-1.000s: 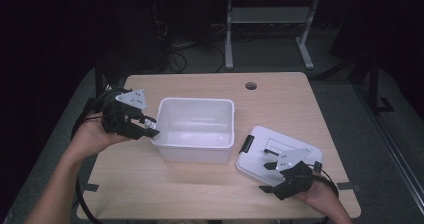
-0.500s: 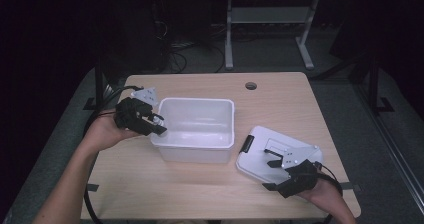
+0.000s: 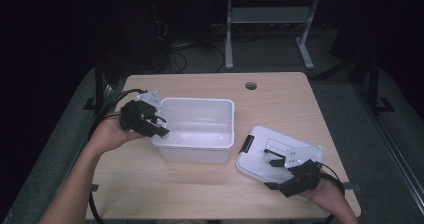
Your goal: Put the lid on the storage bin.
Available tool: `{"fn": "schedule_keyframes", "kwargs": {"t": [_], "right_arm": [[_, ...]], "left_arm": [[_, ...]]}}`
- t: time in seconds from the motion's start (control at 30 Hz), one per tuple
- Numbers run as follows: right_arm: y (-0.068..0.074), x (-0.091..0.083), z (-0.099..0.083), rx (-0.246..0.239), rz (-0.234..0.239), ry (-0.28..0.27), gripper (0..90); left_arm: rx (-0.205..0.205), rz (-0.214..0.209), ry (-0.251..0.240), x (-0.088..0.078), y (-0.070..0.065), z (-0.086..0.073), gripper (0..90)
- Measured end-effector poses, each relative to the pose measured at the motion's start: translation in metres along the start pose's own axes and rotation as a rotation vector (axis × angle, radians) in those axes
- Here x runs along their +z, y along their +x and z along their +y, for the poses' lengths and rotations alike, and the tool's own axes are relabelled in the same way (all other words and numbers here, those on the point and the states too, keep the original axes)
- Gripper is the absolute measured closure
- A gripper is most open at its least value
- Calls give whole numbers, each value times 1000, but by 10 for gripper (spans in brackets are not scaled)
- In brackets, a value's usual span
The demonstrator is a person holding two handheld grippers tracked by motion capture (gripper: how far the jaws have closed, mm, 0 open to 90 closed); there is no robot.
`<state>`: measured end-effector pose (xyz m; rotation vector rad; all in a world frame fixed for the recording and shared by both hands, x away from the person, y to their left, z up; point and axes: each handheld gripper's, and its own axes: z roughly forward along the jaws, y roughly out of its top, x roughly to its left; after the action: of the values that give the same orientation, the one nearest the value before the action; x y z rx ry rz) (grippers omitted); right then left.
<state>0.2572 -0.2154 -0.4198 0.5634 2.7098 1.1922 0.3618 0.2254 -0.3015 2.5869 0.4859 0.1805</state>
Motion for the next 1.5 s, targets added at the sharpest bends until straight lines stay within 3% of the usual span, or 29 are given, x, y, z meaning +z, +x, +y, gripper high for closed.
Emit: {"fn": "schedule_keyframes", "kwargs": {"t": [0.6,0.77,1.5], "right_arm": [[1,1,-1,1,-2,-4,283],[1,1,-1,0,0,-4,283],[3,-2,-2,5,-2,-13,283]], "left_arm": [[-18,-9,16,18,1,-9,599],[-41,-19,23,25,3,-11,599],[-40,3,31,36,4,-10,598]]}}
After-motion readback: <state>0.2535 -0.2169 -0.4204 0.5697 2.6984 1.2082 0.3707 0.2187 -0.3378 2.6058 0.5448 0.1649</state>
